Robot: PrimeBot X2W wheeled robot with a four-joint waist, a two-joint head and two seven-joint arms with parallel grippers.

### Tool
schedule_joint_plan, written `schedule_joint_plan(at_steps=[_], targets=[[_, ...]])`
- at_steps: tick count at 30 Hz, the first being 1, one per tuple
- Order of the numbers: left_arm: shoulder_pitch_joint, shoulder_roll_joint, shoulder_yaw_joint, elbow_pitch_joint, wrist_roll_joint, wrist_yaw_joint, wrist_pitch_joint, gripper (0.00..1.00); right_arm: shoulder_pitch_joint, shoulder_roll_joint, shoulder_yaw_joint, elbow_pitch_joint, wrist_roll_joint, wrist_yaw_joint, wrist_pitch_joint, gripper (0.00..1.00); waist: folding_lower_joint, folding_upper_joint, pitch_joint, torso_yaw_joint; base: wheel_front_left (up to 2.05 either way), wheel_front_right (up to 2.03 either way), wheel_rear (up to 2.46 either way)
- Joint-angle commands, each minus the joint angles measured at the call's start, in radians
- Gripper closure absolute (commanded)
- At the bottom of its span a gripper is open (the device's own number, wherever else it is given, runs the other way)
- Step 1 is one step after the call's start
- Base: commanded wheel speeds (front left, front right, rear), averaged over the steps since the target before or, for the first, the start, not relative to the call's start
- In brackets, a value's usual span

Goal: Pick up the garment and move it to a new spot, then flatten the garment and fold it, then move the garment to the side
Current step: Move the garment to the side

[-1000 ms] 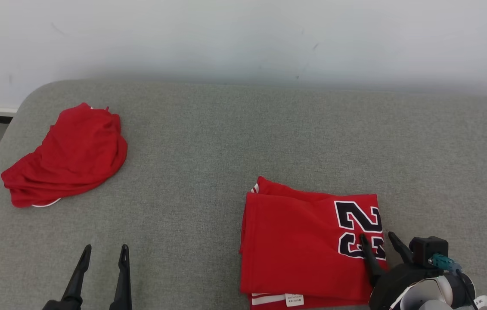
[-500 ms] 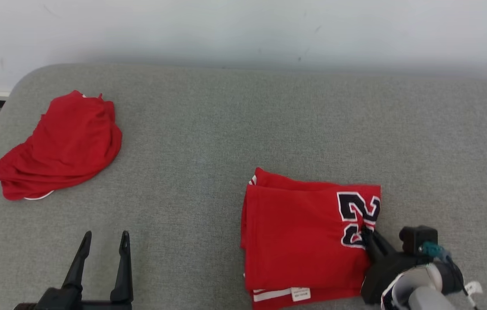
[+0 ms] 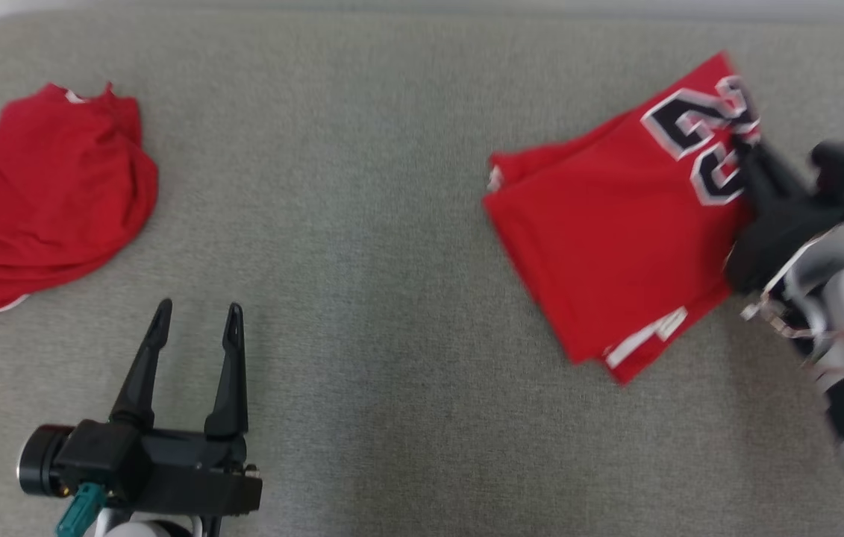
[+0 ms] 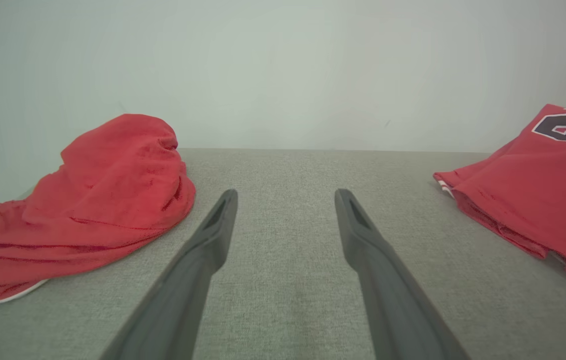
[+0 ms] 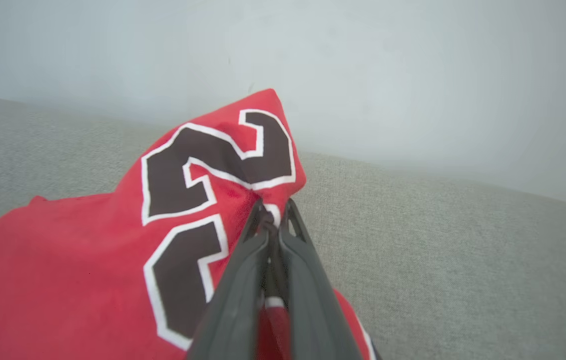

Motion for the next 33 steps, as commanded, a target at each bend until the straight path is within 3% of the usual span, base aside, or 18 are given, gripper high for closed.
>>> schedule_joint_plan(at_steps=[1,6,12,19,33], targets=[[-0.028,0.011,-0.007,-0.009,-0.004,0.002,-0.003,0.0,-0.043,-0.034,-0.002,-0.013,-0.007,-0.003,0.009,1.0,-0.0002,-0.0002,0.113,-0.026,0.0,0.0,0.0],[-0.065,0.03,-0.013,-0.036,-0.01,0.002,-0.003,0.0,-0.114,-0.143,-0.015,-0.055,-0.003,-0.003,0.037,1.0,-0.0002,-0.0002,0.186,-0.06,0.0,0.0,0.0],[-0.053,0.083,0.005,-0.081,0.003,0.002,-0.003,0.0,-0.15,-0.261,-0.038,-0.133,0.005,-0.003,0.077,1.0,-0.0002,-0.0002,0.253,-0.155,0.0,0.0,0.0],[-0.036,0.13,0.022,-0.121,0.01,0.002,-0.003,0.0,-0.167,-0.341,-0.05,-0.191,0.02,-0.003,0.115,1.0,-0.0002,-0.0002,0.281,-0.235,0.0,0.0,0.0],[-0.051,0.16,0.021,-0.16,0.001,0.002,-0.003,0.0,-0.248,-0.469,-0.024,-0.215,0.023,-0.003,0.172,1.0,-0.0002,-0.0002,0.331,-0.262,0.0,0.0,0.0]])
